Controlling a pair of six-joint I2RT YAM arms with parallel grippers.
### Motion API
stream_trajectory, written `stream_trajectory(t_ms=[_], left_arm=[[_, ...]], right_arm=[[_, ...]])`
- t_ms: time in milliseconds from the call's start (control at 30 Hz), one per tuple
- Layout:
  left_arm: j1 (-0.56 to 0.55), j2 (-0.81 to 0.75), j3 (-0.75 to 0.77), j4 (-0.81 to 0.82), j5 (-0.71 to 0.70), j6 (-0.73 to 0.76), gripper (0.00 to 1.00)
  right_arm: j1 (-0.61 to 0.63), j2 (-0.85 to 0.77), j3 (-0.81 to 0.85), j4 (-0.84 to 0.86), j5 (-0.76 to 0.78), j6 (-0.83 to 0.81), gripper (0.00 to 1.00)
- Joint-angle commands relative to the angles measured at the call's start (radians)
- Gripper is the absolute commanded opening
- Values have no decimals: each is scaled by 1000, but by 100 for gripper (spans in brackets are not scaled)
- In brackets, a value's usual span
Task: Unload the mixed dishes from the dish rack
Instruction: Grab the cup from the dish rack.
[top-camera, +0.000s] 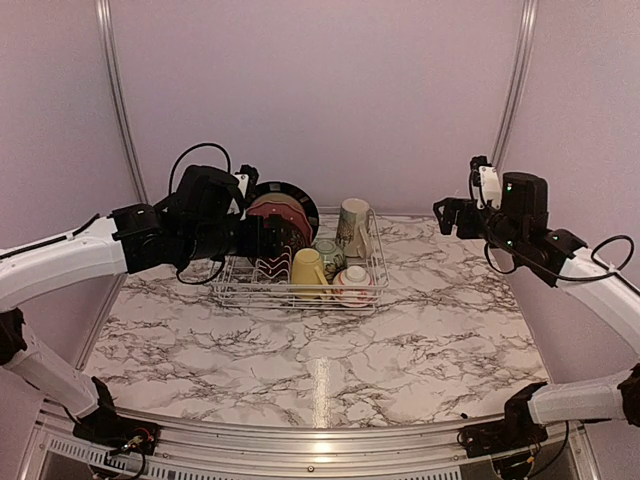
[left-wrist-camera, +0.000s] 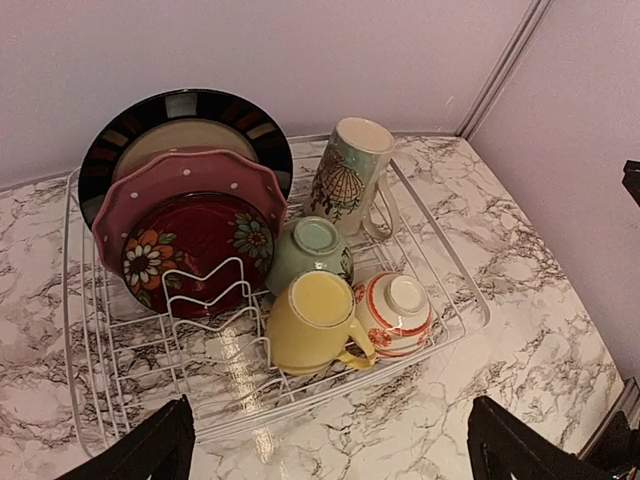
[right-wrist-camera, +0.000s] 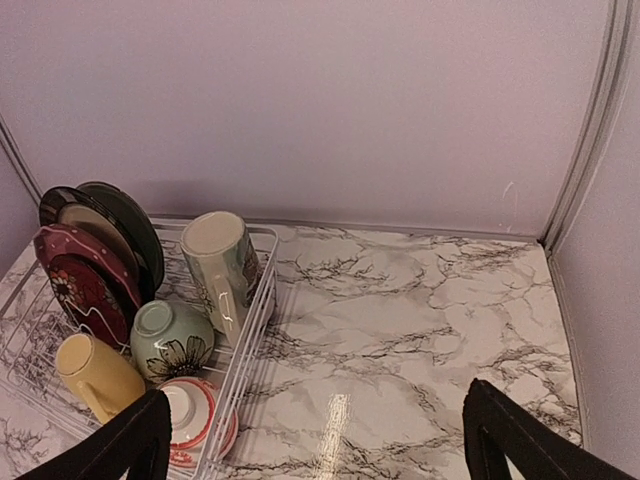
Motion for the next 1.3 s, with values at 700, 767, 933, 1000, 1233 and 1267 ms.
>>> stream_trajectory(t_ms=[700,767,933,1000,1233,1267], left_arm=[[-33,718,756,-493,-13,-36,99],[-18,715,745,-493,-16,-33,99],[8,729,739,-498,26,-14,99],[10,749,752,-499,60,-2,99],[32,824,821,-533,73,13,99],[32,834,834,-539,69,15,99]], right_arm=[[13,28,-31,31,-69,-9,98],[14,32,-32,34,-73,-9,98],[13,39,-25,34,-71,-13,98],[13,38,-23,34,-69,-12,99],[14,36,-18,33,-71,-13,98],[14,37,-16,31,-68,-14,99]])
